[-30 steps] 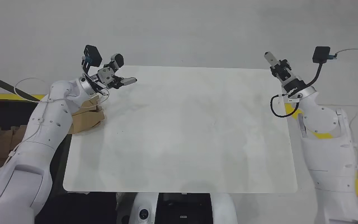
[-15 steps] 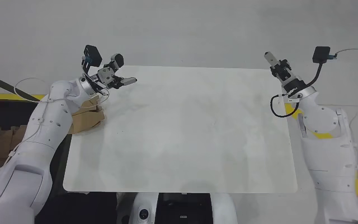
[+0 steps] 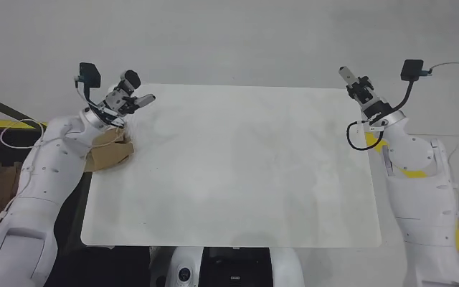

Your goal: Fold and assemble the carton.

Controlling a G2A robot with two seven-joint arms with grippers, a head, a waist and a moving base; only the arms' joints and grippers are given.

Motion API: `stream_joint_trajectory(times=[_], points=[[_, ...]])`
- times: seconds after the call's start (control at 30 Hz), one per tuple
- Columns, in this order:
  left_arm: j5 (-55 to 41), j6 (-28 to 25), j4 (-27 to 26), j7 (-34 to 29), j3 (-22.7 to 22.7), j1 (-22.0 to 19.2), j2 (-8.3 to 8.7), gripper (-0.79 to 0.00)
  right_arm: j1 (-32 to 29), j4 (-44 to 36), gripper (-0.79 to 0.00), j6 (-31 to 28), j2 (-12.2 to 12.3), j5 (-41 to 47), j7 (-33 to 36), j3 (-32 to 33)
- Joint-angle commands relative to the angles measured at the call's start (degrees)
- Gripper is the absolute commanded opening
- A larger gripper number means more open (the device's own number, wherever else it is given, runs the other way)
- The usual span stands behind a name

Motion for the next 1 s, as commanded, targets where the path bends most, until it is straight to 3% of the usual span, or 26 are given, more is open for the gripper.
stream_joint_trajectory(times=[0.0, 0.3, 0.53, 0.97], points=[[-5.55, 0.00, -1.71, -2.61, -1.25, 2.25, 1.01, 0.000, 0.00, 0.00, 0.000, 0.00, 0.00, 0.00, 0.00, 0.00], [-35.38, 0.00, -6.32, -22.23, -8.01, 11.06, 5.75, 0.000, 0.00, 0.00, 0.000, 0.00, 0.00, 0.00, 0.00, 0.00], [-52.15, 0.00, -4.73, -33.65, -12.96, 16.31, 7.41, 0.000, 0.00, 0.00, 0.000, 0.00, 0.00, 0.00, 0.00, 0.00], [-52.94, 0.00, -4.75, -34.22, -13.05, 16.45, 7.43, 0.000, 0.00, 0.00, 0.000, 0.00, 0.00, 0.00, 0.00, 0.00]])
